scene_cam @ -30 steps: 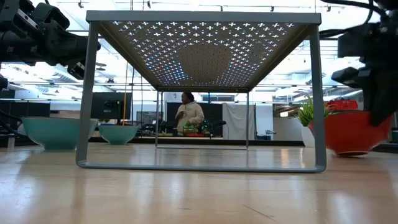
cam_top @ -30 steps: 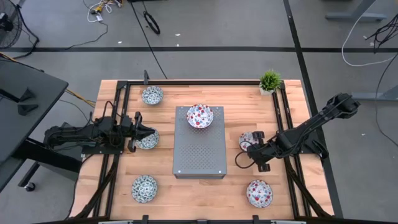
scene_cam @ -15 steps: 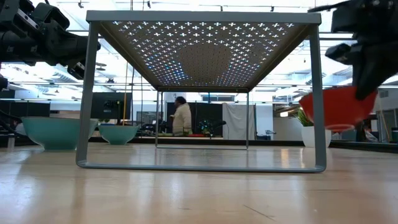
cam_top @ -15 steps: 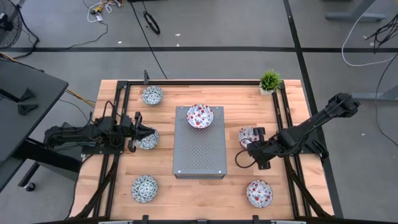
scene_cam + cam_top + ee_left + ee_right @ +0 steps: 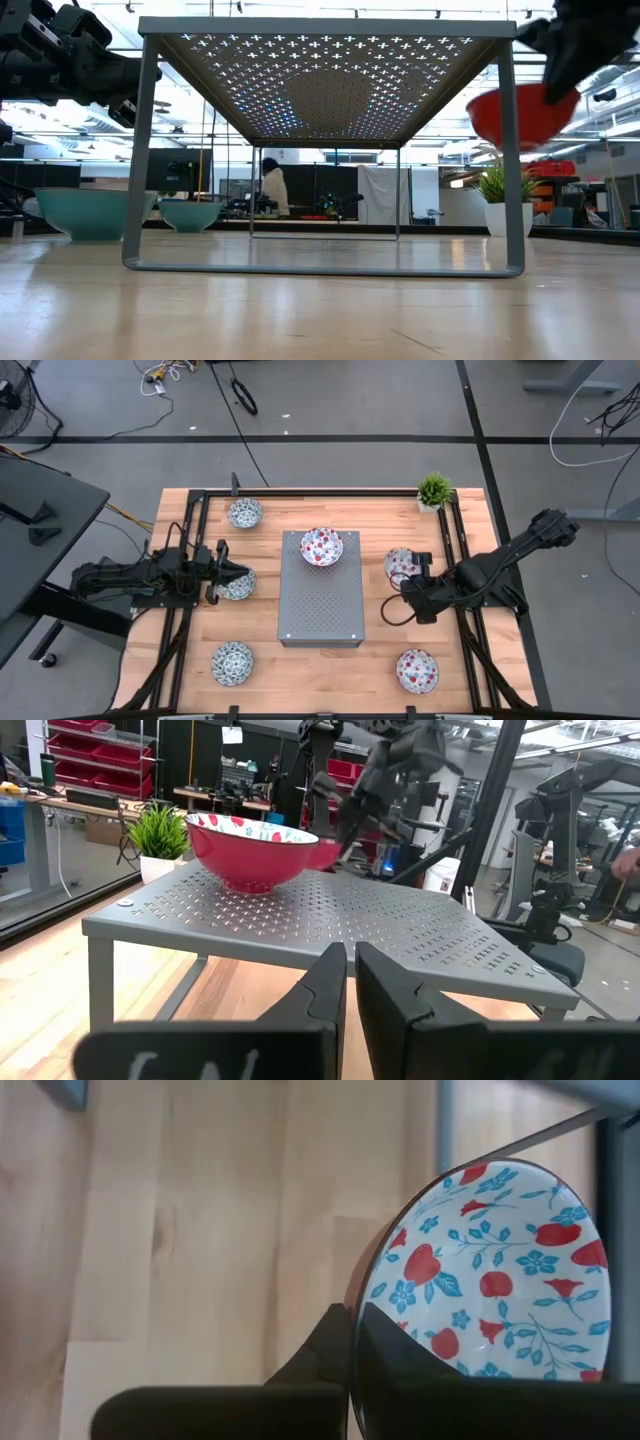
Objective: Pick & Place Mini bowls
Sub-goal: Put the top red bowl on top of the red bowl on the shelf
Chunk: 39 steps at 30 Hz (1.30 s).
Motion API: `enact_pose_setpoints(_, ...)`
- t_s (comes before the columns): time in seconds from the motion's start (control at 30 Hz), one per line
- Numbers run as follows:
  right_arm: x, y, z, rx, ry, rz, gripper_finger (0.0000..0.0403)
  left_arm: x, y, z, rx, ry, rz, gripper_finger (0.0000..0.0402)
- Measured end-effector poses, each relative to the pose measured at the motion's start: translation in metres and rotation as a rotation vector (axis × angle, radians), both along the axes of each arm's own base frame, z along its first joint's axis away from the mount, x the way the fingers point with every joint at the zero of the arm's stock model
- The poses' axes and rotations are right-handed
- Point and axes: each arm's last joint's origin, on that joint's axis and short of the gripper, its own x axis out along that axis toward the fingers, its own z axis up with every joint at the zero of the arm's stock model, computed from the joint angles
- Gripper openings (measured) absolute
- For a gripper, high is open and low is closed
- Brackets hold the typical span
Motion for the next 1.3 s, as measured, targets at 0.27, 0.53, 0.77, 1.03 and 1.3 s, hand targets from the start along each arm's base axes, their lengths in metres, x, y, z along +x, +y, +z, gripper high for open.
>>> enact_pose_setpoints(0.27, -0.001, -0.006, 0.029, -0.061, -0.026, 0.002, 0.0, 0.0, 0.0, 0.0, 0.0, 0.0, 0.0, 0.0032)
enact_pose_setpoints(0.53, 0.0, -0.016, 0.053, -0.146, -0.035, 0.04, 0.0, 0.0, 0.0, 0.0, 0.0, 0.0, 0.0, 0.0032)
enact_pose_setpoints(0.77, 0.011, -0.031, 0.08, -0.25, -0.057, 0.078, 0.0, 0.0, 0.0, 0.0, 0.0, 0.0, 0.0, 0.0032)
enact_pose_setpoints(1.03, 0.026, -0.048, 0.105, -0.363, -0.037, 0.152, 0.0, 0.0, 0.0, 0.0, 0.0, 0.0, 0.0, 0.0032)
enact_pose_setpoints(1.3, 0.051, -0.057, 0.13, -0.474, -0.05, 0.271, 0.0, 0.0, 0.0, 0.0, 0.0, 0.0, 0.0, 0.0032)
